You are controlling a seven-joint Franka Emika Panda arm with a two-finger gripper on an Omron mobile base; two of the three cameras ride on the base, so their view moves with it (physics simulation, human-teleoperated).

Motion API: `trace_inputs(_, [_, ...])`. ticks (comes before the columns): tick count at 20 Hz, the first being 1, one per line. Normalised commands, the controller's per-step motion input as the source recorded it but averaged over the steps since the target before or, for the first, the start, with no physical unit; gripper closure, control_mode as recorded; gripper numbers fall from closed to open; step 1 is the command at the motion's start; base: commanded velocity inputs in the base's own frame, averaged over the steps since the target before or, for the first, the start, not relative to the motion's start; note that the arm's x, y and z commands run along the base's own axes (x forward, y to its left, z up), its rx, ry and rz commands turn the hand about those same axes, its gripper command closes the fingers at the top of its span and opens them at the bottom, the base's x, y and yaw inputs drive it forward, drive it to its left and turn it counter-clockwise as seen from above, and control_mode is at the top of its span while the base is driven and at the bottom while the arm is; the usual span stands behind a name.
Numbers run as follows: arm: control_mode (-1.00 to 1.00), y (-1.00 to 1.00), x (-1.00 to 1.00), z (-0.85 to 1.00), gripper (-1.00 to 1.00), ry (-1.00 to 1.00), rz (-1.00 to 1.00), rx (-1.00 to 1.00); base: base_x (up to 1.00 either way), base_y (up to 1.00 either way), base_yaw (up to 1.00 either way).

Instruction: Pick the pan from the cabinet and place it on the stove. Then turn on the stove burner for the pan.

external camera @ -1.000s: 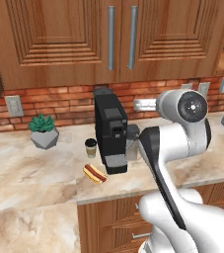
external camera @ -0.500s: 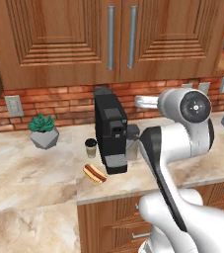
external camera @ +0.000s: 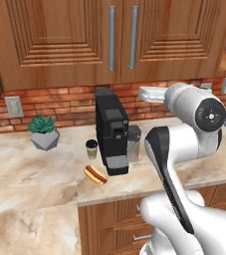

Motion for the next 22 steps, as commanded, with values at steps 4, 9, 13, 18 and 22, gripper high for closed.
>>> trace_inputs(4, [-1.00,0.01,0.05,0.16,-1.00,-0.21,0.10,-0.06,0.00,0.00,0.00])
trace_inputs(9, [-1.00,0.17,0.16,0.02,-1.00,-0.20,0.08,-0.07,0.00,0.00,0.00])
trace_inputs(13, [-1.00,0.26,0.27,0.09,-1.00,-0.22,0.05,-0.08,0.00,0.00,0.00])
trace_inputs(18, [-1.00,0.11,0.31,0.22,-1.00,-0.18,0.02,-0.08,0.00,0.00,0.00])
trace_inputs(22, [-1.00,0.03,0.26,0.32,-1.00,-0.06,0.00,-0.07,0.00,0.00,0.00])
